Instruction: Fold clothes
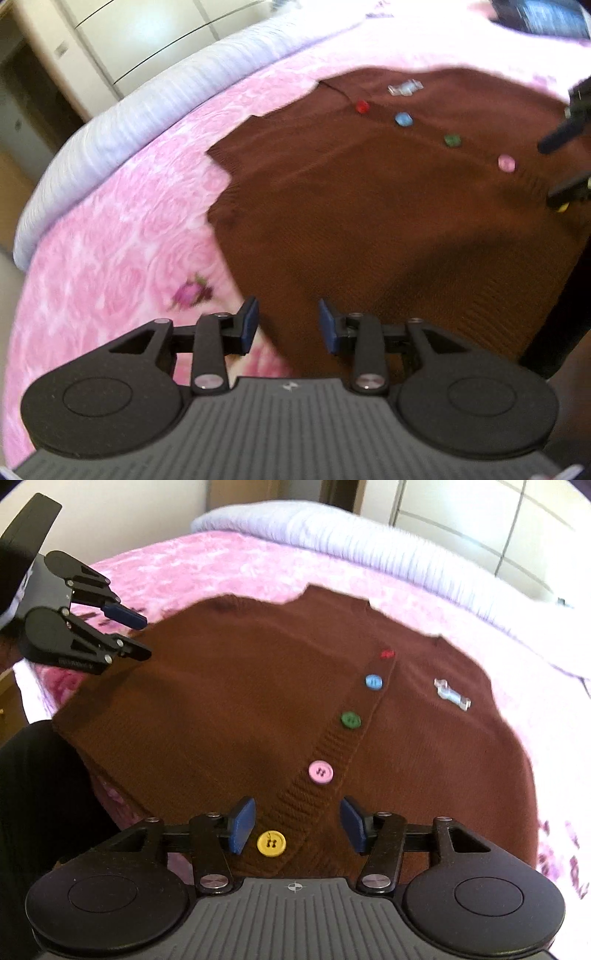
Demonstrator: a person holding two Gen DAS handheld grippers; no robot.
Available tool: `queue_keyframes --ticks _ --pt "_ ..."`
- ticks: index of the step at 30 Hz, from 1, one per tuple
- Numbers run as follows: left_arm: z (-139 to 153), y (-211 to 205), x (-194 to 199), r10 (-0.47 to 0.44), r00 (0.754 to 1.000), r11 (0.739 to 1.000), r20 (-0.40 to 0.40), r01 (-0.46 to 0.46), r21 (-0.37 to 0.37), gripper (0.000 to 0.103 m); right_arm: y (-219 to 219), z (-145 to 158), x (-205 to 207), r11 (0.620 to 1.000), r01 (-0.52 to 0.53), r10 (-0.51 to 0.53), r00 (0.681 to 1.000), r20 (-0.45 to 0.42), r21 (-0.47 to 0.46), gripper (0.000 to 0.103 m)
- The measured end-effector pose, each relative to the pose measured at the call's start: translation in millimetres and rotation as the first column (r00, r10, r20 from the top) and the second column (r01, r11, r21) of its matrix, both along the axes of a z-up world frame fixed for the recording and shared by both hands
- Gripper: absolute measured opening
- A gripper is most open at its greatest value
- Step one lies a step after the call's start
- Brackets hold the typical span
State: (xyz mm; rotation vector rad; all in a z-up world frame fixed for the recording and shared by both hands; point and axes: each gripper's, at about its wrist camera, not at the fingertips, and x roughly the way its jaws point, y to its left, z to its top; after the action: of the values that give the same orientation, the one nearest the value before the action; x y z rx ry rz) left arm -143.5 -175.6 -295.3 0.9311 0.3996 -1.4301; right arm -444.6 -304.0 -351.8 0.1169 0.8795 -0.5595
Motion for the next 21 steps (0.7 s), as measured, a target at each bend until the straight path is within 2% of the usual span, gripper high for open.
queue_keyframes --ticks 2,3,6,9,11,14,15,16,17,19,21 --pt "5 12 17 0.031 0.994 1.000 -0.107 -0.031 0.003 0.035 8 4 -2 0.999 -0.026 0.026 1.000 -0.003 -0.035 0.055" --pt "6 19 25 0.047 0.983 0.999 -0.180 -0.047 0.005 0.037 12 4 -4 0.998 -0.031 0.030 0.999 -0.012 -0.054 0.055" --pt "6 33 39 0.085 0.925 0.996 -0.371 -0.087 0.010 0.045 18 0 -23 0.995 0.007 -0.011 0.999 -0.032 -0.102 0.056" --pt "-3 36 37 0.106 0.889 0.994 -0.446 -0.100 0.037 0.051 17 -2 -55 0.986 0.117 -0.119 0.993 -0.006 -0.121 0.057" --pt "-10 38 34 0.121 0.864 0.993 -0.488 -0.107 0.056 0.051 14 1 -87 0.965 0.236 -0.232 0.972 0.045 -0.112 0.059" --pt "-21 39 29 0.130 0.858 0.992 -0.497 -0.110 0.069 0.045 5 2 -133 0.905 0.421 -0.412 0.903 0.122 -0.056 0.060" --pt "-23 40 27 0.132 0.861 0.991 -0.492 -0.114 0.066 0.039 0 2 -147 0.883 0.469 -0.461 0.875 0.148 -0.022 0.060" --pt "-23 41 29 0.137 0.859 0.991 -0.494 -0.120 0.065 0.020 -6 2 -162 0.855 0.517 -0.514 0.839 0.179 0.033 0.060" --pt "-22 42 31 0.142 0.855 0.990 -0.499 -0.127 0.065 0.011 -12 2 -173 0.832 0.547 -0.553 0.806 0.210 0.089 0.060" --pt "-18 45 37 0.151 0.851 0.988 -0.504 -0.141 0.058 0.006 -25 -4 -197 0.781 0.578 -0.625 0.725 0.290 0.238 0.060" --pt "-15 49 41 0.155 0.866 0.988 -0.475 -0.147 0.054 0.005 -36 -8 -212 0.742 0.580 -0.670 0.656 0.349 0.336 0.060"
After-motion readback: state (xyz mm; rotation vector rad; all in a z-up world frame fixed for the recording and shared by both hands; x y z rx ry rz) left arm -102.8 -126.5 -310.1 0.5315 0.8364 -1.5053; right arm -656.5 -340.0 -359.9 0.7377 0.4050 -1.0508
